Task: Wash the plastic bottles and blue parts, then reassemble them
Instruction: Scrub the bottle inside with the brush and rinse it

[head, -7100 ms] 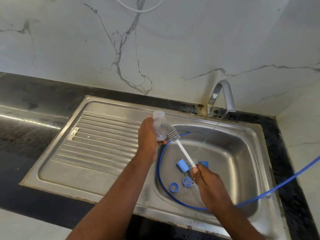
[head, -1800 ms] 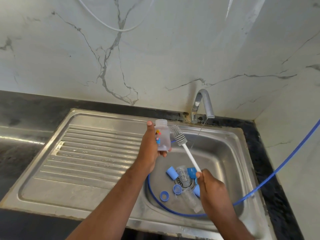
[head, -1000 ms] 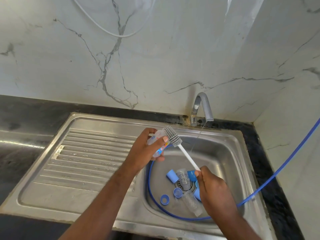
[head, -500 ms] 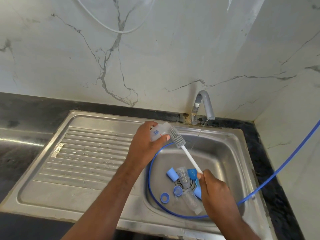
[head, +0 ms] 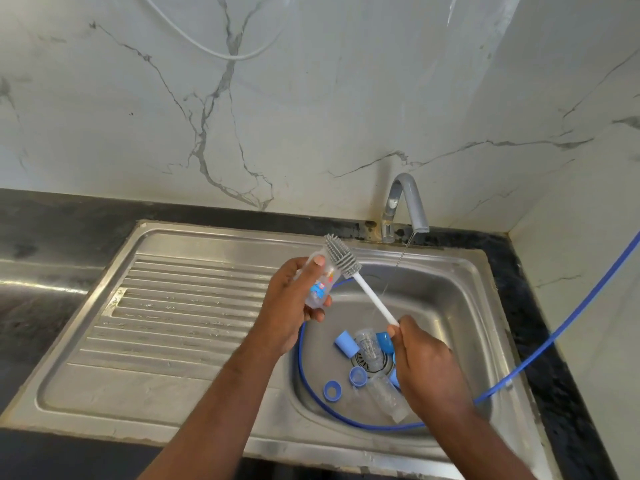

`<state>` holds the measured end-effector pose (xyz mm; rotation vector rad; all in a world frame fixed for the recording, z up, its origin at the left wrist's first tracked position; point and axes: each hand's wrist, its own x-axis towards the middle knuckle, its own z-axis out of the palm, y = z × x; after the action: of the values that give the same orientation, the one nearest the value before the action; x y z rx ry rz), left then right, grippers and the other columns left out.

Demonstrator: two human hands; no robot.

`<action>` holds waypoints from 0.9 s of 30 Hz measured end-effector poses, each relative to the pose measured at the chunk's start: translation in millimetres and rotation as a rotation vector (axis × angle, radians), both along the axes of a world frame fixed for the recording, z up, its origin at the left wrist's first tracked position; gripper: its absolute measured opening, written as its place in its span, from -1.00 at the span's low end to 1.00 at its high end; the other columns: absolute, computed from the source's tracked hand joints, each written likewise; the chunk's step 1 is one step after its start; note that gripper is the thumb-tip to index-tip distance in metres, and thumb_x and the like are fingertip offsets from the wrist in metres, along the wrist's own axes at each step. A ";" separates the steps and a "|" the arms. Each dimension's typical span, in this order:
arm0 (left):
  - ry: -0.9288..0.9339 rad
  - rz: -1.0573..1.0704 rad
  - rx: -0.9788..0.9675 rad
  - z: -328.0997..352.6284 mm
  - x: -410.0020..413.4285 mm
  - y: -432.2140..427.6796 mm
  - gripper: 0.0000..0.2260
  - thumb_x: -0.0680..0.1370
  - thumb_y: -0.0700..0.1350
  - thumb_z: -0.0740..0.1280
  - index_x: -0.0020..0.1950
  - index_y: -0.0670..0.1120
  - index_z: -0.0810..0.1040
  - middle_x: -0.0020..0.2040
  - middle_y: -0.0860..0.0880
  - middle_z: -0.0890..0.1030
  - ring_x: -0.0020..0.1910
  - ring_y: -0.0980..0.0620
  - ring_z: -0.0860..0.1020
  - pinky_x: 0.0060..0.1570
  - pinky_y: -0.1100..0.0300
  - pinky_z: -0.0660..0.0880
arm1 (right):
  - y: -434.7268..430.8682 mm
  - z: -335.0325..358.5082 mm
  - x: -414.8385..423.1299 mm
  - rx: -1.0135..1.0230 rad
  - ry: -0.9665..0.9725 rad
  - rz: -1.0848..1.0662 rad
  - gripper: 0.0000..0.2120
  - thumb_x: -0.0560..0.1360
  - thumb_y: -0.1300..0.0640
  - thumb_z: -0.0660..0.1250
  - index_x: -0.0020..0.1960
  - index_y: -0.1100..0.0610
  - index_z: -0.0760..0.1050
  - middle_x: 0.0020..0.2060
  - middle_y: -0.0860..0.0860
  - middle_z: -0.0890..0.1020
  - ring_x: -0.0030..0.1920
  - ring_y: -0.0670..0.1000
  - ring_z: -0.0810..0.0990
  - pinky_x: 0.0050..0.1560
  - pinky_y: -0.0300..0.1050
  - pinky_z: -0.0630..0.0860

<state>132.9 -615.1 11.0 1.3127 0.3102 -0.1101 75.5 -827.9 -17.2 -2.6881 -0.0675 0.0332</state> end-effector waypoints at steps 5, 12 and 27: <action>0.126 -0.031 -0.229 6.7 -4.0 2.2 -0.57 0.45 0.17 0.37 0.12 -0.14 0.61 -0.13 -0.17 0.64 -0.37 -0.01 0.57 -0.51 0.26 0.38 | -7.6 -4.8 1.6 0.014 -0.078 0.035 -0.75 0.66 -0.10 0.07 -0.13 0.00 0.23 -0.46 -0.08 0.36 -0.43 0.06 0.41 -0.38 -0.04 0.34; 0.154 -0.085 -0.312 12.3 -2.3 -0.5 -0.60 0.49 0.16 0.34 0.12 -0.13 0.59 -0.16 -0.17 0.66 -0.38 0.00 0.56 -0.45 0.25 0.39 | -21.6 -9.1 5.0 0.043 -0.094 0.022 -0.77 0.65 -0.10 0.08 -0.14 -0.05 0.21 -0.47 -0.09 0.34 -0.45 -0.05 0.37 -0.42 -0.04 0.36; 0.173 -0.128 -0.543 11.4 1.3 -5.4 -0.57 0.53 0.12 0.33 0.21 -0.19 0.51 -0.16 -0.23 0.59 -0.42 -0.01 0.55 -0.62 0.32 0.41 | -34.8 -19.8 11.4 0.075 -0.160 -0.013 -0.80 0.65 0.01 0.18 -0.12 0.05 0.31 -0.45 -0.13 0.30 -0.45 -0.01 0.33 -0.44 0.01 0.38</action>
<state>134.3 -620.5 22.4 0.7830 0.3150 -0.3908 86.9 -862.6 -37.0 -2.6113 -0.0990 -0.1855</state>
